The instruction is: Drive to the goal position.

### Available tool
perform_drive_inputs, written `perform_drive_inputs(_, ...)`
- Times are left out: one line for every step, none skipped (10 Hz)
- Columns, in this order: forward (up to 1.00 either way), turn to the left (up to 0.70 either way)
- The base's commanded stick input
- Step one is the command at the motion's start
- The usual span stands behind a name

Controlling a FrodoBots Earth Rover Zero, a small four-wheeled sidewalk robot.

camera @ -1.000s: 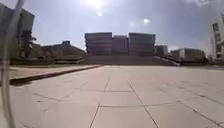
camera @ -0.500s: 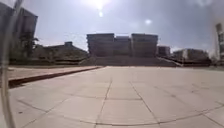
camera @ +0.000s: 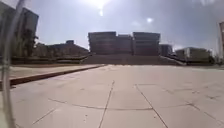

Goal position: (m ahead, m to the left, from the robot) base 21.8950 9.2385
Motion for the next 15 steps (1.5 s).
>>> perform_drive_inputs(0.85, 0.0)
perform_drive_inputs(0.85, 0.0)
perform_drive_inputs(0.85, 0.0)
perform_drive_inputs(0.85, 0.0)
perform_drive_inputs(0.85, 0.0)
perform_drive_inputs(0.85, 0.0)
perform_drive_inputs(0.85, 0.0)
perform_drive_inputs(0.85, 0.0)
perform_drive_inputs(0.85, -0.01)
perform_drive_inputs(0.85, -0.08)
perform_drive_inputs(0.85, -0.23)
perform_drive_inputs(0.85, -0.3)
perform_drive_inputs(0.85, -0.29)
perform_drive_inputs(0.85, -0.27)
perform_drive_inputs(0.85, 0.0)
